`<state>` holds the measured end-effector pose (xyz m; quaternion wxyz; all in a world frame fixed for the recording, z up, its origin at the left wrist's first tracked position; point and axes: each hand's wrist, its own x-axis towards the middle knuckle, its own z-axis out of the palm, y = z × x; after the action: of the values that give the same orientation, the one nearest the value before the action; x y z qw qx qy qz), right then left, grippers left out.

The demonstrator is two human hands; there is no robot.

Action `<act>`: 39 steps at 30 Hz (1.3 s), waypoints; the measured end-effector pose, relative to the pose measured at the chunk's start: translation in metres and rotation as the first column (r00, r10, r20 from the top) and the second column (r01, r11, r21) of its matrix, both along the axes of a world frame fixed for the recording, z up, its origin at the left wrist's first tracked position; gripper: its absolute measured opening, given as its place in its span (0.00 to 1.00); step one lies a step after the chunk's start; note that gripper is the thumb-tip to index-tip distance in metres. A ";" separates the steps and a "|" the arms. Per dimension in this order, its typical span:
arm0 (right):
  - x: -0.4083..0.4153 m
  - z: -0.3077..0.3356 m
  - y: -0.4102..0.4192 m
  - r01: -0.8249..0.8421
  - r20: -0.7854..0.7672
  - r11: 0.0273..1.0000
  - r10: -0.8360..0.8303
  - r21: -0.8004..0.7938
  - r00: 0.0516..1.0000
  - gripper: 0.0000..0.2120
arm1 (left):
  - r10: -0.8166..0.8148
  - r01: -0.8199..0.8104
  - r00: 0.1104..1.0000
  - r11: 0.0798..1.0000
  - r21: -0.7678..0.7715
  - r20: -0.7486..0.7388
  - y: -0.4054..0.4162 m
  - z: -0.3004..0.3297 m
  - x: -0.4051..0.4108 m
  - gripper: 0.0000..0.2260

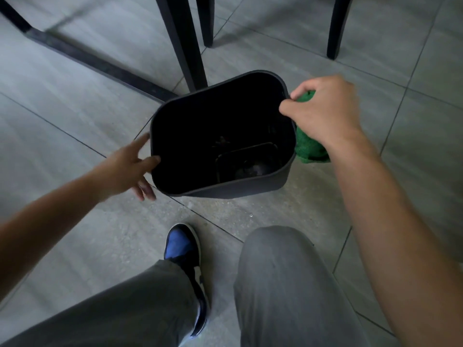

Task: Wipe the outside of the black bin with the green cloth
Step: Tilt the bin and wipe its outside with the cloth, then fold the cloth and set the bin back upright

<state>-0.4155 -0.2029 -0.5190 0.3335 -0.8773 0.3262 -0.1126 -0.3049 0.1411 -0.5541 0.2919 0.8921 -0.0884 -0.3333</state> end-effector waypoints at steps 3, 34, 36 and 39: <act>0.001 0.000 0.001 -0.055 -0.007 0.998 0.055 -0.029 0.998 0.07 | -0.059 0.064 0.996 0.995 -0.071 0.068 -0.002 0.000 0.000 0.24; 0.039 0.007 -0.015 -0.131 0.157 0.983 0.150 -0.128 0.976 0.12 | 0.181 -0.143 0.785 0.984 -0.111 0.593 0.011 -0.007 0.012 0.18; 0.038 0.023 -0.008 -0.154 0.299 0.988 0.144 0.009 0.943 0.09 | 0.207 -0.076 0.721 0.972 -0.222 0.661 0.000 0.007 0.004 0.18; 0.038 0.040 0.011 -0.245 0.455 0.909 0.071 0.338 0.888 0.07 | 0.136 0.101 0.847 0.908 -0.407 0.514 -0.026 0.028 -0.007 0.20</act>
<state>-0.3771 -0.1919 -0.4786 0.5716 -0.7712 0.1857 -0.2099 -0.3114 0.1147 -0.5265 0.4433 0.8662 -0.2264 -0.0438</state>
